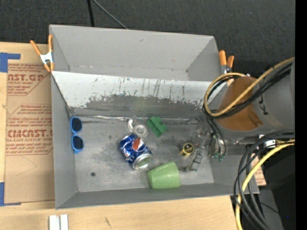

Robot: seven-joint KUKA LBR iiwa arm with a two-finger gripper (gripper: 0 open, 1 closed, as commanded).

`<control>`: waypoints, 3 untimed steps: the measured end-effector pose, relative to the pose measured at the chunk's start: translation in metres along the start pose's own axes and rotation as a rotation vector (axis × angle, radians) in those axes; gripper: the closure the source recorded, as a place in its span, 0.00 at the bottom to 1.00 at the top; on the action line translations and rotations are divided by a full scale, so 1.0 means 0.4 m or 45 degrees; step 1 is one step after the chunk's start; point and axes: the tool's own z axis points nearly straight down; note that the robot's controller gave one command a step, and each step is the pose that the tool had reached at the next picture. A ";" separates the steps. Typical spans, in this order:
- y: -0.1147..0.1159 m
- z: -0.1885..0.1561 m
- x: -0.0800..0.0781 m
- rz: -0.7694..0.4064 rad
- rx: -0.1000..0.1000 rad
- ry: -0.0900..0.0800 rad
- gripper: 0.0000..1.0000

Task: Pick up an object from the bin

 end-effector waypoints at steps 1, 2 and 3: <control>-0.002 0.000 0.000 0.001 0.002 0.001 1.00; -0.002 0.000 0.000 0.000 0.002 0.001 0.00; 0.112 -0.001 0.089 0.198 0.000 0.004 0.00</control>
Offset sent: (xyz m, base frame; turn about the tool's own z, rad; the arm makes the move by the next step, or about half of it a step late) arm 0.0000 0.0000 0.0000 0.0000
